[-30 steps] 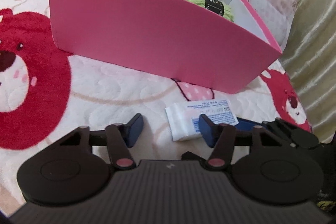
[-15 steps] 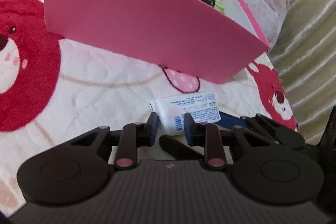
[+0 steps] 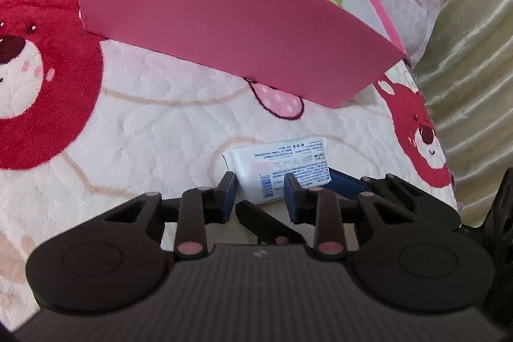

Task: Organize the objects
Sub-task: 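Close the right tool on the white soap bar and lift it, then carry the soap bar with the right tool over the pink box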

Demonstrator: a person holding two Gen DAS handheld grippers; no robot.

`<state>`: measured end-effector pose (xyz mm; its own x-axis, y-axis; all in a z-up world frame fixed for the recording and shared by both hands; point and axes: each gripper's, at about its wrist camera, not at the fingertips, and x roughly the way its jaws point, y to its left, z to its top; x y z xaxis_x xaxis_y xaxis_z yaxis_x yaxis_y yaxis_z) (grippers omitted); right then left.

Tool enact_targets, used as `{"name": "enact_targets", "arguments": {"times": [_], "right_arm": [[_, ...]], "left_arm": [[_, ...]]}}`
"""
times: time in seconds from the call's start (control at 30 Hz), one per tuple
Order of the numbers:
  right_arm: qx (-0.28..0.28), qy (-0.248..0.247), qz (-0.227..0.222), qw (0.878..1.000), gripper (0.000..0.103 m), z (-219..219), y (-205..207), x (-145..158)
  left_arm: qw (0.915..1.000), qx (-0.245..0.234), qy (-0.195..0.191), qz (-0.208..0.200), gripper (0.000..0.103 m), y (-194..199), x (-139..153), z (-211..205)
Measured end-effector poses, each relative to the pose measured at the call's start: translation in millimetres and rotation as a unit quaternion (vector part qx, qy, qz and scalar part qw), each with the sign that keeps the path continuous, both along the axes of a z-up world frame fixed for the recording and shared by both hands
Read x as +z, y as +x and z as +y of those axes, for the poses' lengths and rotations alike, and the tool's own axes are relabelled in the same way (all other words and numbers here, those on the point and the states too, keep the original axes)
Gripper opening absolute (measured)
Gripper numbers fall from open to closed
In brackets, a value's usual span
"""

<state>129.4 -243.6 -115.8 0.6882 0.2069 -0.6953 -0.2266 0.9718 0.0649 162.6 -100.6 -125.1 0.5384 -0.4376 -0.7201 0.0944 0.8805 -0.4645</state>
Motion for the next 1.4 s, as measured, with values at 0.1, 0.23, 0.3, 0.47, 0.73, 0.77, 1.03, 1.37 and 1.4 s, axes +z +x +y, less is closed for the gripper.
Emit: {"name": "enact_targets", "arguments": {"times": [0.1, 0.23, 0.3, 0.47, 0.73, 0.77, 1.03, 1.37, 1.4], "right_arm": [[0.002, 0.0, 0.003, 1.0, 0.081, 2.7, -2.5, 0.5], [0.0, 0.008, 0.005, 1.0, 0.081, 2.4, -7.8, 4.1], [-0.003, 0.013, 0.008, 1.0, 0.081, 2.6, -9.3, 6.0], [-0.007, 0.018, 0.014, 1.0, 0.081, 6.5, -12.4, 9.2], [-0.011, 0.019, 0.023, 1.0, 0.082, 10.8, -24.1, 15.7], [-0.012, 0.022, 0.023, 0.999, 0.082, 11.0, -25.8, 17.5], [-0.017, 0.021, 0.017, 0.999, 0.082, 18.6, -38.9, 37.9], [-0.017, 0.021, 0.002, 1.0, 0.083, 27.5, -53.8, 67.9], [-0.017, 0.02, -0.002, 1.0, 0.083, 28.5, -55.3, 71.8]], "left_arm": [[0.9999, -0.006, 0.013, -0.002, 0.033, -4.1, 2.5, -3.3], [0.9995, -0.017, 0.027, 0.0, 0.033, -9.2, 6.8, -5.4], [0.9995, -0.019, 0.027, 0.002, 0.033, -11.5, 8.6, -4.5], [0.9991, -0.025, 0.034, 0.005, 0.035, -18.3, 13.4, -4.1], [0.9983, -0.036, 0.044, 0.014, 0.037, -27.9, 23.2, -3.1], [0.998, -0.039, 0.048, 0.014, 0.037, -29.9, 25.7, -3.3], [0.9973, -0.051, 0.05, 0.015, 0.037, -42.1, 50.4, 2.2], [0.9976, -0.053, 0.045, -0.003, 0.037, -57.2, 85.4, 13.2], [0.9975, -0.055, 0.044, -0.005, 0.037, -57.8, 89.5, 14.0]]}}
